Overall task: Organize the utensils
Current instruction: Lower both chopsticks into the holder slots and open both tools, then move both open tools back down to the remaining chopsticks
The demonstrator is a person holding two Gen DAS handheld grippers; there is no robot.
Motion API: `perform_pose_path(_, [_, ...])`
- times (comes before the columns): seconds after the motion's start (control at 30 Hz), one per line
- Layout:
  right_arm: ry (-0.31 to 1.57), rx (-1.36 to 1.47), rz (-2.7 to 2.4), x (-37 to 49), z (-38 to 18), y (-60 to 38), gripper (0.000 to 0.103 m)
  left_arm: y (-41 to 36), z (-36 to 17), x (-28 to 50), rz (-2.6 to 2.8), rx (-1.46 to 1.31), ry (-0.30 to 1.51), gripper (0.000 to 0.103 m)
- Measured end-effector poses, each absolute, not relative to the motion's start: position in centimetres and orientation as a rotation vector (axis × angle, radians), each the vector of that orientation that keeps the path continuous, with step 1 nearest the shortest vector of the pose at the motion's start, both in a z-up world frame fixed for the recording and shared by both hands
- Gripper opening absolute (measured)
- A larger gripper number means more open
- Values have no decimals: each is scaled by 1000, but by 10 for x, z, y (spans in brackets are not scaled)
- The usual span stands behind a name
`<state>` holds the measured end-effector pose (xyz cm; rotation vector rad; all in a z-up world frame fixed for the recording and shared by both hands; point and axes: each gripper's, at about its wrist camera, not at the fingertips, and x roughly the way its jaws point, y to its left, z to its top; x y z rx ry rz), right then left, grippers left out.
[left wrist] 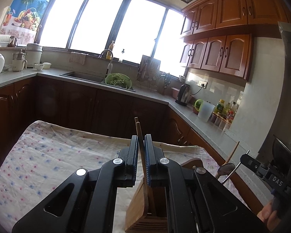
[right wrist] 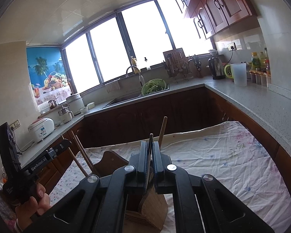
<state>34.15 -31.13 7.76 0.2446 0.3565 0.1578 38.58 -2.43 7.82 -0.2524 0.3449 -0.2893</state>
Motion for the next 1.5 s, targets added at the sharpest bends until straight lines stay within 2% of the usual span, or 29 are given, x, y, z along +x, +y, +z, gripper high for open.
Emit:
perform_pose_path(0.23, [362, 259, 159, 340, 78, -314, 11, -22, 80, 382, -287, -259, 353, 7])
perform_pose_path(0.27, [362, 265, 160, 340, 78, -315, 17, -21, 81, 381, -289, -259, 355, 9])
perform_pose_path(0.3, [362, 272, 166, 339, 79, -315, 26, -21, 81, 379, -290, -260, 355, 15])
perform_pose_path(0.33, [359, 280, 171, 338, 79, -316, 32, -20, 81, 377, -284, -261, 354, 30])
perform_pose_path(0.37, [352, 286, 176, 336, 80, -317, 43, -18, 81, 375, -276, -266, 352, 38])
perform_pose_path(0.4, [346, 289, 178, 334, 81, -317, 48, -16, 81, 373, -267, -273, 350, 54])
perform_pose_path(0.43, [339, 293, 180, 331, 82, -318, 49, -13, 81, 370, -254, -280, 347, 61])
perform_pose_path(0.47, [333, 297, 185, 328, 83, -318, 56, -11, 81, 366, -237, -282, 348, 63])
perform_pose_path(0.5, [326, 302, 188, 325, 84, -319, 66, -8, 80, 364, -219, -280, 356, 72])
perform_pose_path(0.53, [315, 302, 188, 321, 85, -319, 72, -5, 79, 361, -201, -281, 369, 87])
perform_pose_path(0.57, [303, 299, 188, 317, 86, -319, 84, -2, 78, 358, -183, -283, 380, 93])
perform_pose_path(0.6, [291, 297, 189, 312, 87, -319, 89, 1, 77, 353, -170, -287, 387, 98])
perform_pose_path(1.03, [370, 275, 233, 249, 80, -316, 90, 9, 55, 288, -178, -221, 600, 99])
perform_pose_path(1.5, [446, 239, 168, 151, 49, -328, 94, 9, 31, 204, -202, -222, 686, 99])
